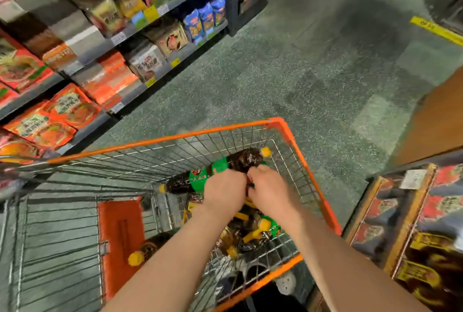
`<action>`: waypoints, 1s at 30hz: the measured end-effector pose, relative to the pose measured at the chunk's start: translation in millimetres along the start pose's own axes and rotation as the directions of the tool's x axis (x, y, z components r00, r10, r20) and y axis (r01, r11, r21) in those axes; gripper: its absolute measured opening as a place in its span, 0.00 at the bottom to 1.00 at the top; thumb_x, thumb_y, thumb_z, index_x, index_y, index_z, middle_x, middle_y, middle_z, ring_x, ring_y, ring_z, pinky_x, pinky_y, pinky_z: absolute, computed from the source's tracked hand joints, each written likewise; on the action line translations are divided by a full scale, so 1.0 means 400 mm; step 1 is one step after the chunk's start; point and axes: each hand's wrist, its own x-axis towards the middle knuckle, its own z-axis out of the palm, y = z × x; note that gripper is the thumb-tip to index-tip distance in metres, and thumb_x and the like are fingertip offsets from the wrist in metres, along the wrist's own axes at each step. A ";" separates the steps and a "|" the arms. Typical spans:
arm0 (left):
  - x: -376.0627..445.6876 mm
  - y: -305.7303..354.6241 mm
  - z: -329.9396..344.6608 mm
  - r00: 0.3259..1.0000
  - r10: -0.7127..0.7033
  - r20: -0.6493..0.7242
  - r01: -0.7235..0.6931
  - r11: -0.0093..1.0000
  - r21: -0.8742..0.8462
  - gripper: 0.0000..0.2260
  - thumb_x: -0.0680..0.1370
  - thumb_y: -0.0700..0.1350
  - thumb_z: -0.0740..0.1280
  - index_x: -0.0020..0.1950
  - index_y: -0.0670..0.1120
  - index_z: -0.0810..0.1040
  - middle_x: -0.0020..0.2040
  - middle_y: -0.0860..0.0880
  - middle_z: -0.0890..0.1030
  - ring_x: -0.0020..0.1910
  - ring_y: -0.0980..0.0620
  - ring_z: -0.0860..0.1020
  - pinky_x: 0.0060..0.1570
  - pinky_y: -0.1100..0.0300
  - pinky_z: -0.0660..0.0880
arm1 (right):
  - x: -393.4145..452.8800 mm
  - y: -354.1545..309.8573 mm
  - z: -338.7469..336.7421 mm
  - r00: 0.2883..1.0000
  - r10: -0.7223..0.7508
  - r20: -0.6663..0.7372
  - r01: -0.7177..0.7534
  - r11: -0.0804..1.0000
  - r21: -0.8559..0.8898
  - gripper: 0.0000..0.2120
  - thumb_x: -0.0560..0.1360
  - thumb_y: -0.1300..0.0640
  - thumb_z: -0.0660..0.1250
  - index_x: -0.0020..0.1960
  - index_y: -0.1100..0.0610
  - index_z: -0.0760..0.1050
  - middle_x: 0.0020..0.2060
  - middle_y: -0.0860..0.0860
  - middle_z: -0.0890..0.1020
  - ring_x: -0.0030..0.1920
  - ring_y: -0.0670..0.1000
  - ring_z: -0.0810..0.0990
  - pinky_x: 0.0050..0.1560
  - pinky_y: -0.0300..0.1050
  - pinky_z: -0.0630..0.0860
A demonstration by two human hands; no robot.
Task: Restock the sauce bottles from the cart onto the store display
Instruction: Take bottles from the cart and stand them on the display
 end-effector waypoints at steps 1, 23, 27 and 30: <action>0.011 0.000 0.036 1.000 0.009 0.024 -0.009 1.000 0.007 0.11 0.77 0.41 0.63 0.56 0.47 0.81 0.51 0.45 0.82 0.51 0.42 0.82 0.46 0.51 0.78 | 0.002 0.012 0.033 0.999 0.014 0.030 -0.014 1.000 -0.005 0.08 0.74 0.60 0.63 0.53 0.58 0.73 0.52 0.56 0.76 0.53 0.60 0.77 0.47 0.49 0.72; 0.131 0.046 0.457 0.954 0.055 0.296 -0.075 0.996 0.056 0.15 0.79 0.35 0.57 0.61 0.43 0.78 0.58 0.44 0.78 0.60 0.43 0.74 0.51 0.50 0.75 | 0.047 0.153 0.411 0.767 0.448 0.459 -0.387 0.894 -0.226 0.17 0.79 0.64 0.53 0.59 0.57 0.78 0.57 0.55 0.80 0.57 0.56 0.79 0.51 0.48 0.75; 0.134 0.042 0.442 0.934 0.057 0.352 -0.114 0.983 0.144 0.17 0.79 0.34 0.57 0.63 0.43 0.78 0.61 0.44 0.78 0.61 0.43 0.75 0.52 0.50 0.76 | 0.040 0.153 0.404 0.749 0.447 0.490 -0.400 0.894 -0.204 0.15 0.78 0.66 0.56 0.60 0.60 0.77 0.58 0.56 0.79 0.58 0.58 0.79 0.53 0.50 0.76; 0.119 0.028 0.429 0.930 0.035 0.366 -0.102 0.981 0.165 0.17 0.79 0.33 0.56 0.63 0.44 0.78 0.61 0.45 0.78 0.60 0.44 0.77 0.50 0.52 0.76 | 0.031 0.137 0.396 0.765 0.432 0.477 -0.376 0.902 -0.213 0.13 0.76 0.65 0.60 0.59 0.60 0.77 0.57 0.56 0.80 0.57 0.58 0.80 0.52 0.49 0.77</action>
